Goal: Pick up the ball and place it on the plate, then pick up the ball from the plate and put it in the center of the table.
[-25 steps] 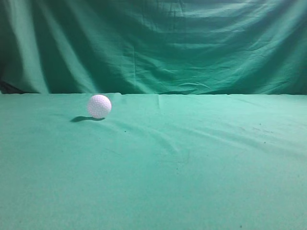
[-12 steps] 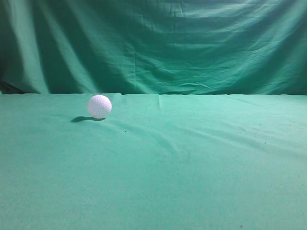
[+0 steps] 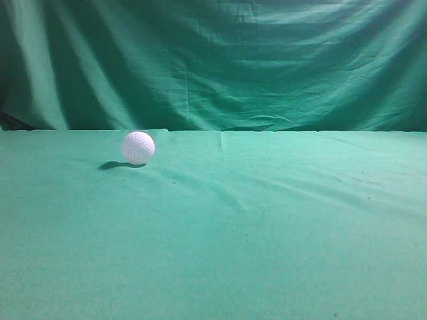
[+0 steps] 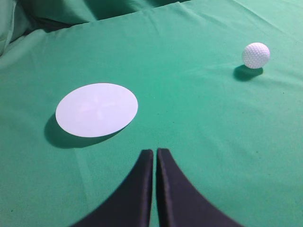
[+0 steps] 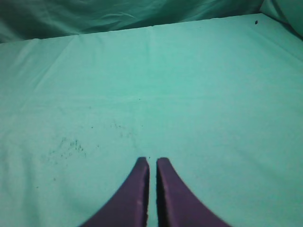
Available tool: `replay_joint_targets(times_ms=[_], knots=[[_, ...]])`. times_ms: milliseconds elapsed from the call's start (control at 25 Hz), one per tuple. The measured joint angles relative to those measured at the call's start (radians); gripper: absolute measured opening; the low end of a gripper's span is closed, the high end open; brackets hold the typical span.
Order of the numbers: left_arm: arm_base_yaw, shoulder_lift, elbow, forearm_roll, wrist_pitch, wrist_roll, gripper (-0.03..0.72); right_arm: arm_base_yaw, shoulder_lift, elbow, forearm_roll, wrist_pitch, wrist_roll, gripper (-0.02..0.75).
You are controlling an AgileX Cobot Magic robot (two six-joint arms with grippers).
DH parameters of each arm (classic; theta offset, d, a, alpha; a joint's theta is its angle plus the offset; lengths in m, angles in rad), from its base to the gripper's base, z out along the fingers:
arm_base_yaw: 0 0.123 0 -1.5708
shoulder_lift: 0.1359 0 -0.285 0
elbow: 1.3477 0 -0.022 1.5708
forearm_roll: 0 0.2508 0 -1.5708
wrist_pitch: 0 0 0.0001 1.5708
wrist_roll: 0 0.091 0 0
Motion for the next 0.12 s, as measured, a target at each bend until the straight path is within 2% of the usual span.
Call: replay_joint_targets(times_ms=[120], knots=[[0.0, 0.0, 0.0, 0.0, 0.0, 0.0, 0.0, 0.0, 0.0, 0.0, 0.0, 0.0, 0.0, 0.049]])
